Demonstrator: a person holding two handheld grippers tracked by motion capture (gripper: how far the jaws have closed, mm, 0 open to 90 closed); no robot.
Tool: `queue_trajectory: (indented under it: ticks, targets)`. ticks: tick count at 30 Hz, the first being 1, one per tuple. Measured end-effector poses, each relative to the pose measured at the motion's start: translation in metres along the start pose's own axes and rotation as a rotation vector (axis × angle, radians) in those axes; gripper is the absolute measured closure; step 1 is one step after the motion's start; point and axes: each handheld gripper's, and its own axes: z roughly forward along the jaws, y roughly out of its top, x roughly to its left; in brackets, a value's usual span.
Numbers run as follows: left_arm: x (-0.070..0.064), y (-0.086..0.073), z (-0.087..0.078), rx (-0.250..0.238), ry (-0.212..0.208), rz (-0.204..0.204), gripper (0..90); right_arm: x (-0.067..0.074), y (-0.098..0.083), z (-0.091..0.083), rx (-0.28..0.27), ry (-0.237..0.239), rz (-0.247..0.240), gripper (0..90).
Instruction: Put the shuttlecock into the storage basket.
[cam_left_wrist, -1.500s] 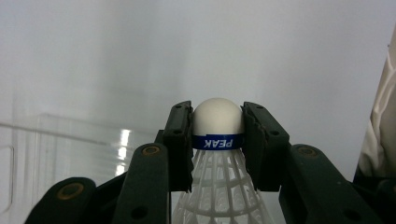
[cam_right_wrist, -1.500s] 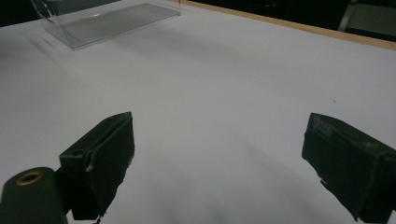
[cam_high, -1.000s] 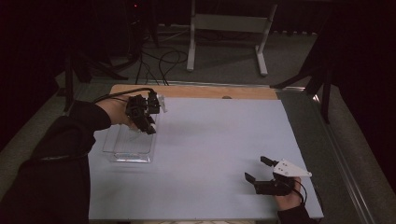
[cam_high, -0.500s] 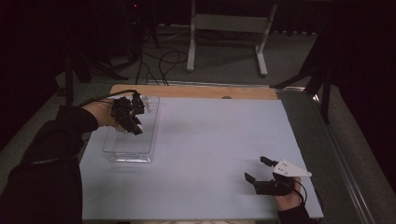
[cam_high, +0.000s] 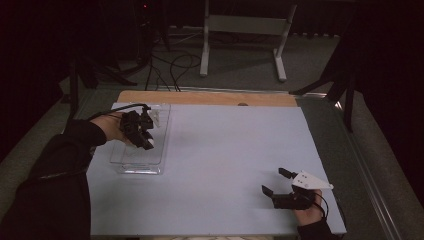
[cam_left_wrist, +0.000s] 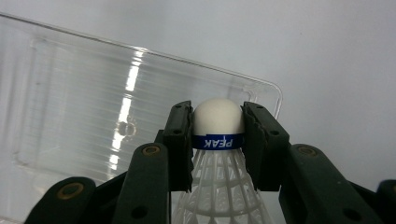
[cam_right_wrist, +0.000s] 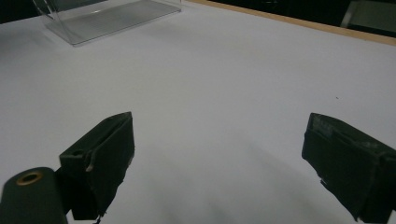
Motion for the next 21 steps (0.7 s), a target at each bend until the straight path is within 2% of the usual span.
queue_trajectory:
  ticks: [2, 8, 11, 21]
  targets:
    - [0.000, 0.000, 0.004, 0.001, -0.001, 0.014, 65.3, 0.000, 0.000, 0.000, 0.000, 0.001, -0.003, 9.7]
    - [0.001, 0.002, 0.014, 0.003, -0.003, 0.011, 65.2, 0.000, 0.000, 0.000, 0.009, 0.003, 0.002, 9.7]
    - [0.001, 0.002, 0.019, 0.008, 0.010, 0.014, 65.2, 0.000, -0.001, 0.000, 0.009, 0.005, 0.002, 9.7]
    - [0.001, 0.003, 0.035, 0.016, -0.025, 0.006, 65.2, -0.001, -0.001, 0.000, 0.005, 0.008, 0.007, 9.7]
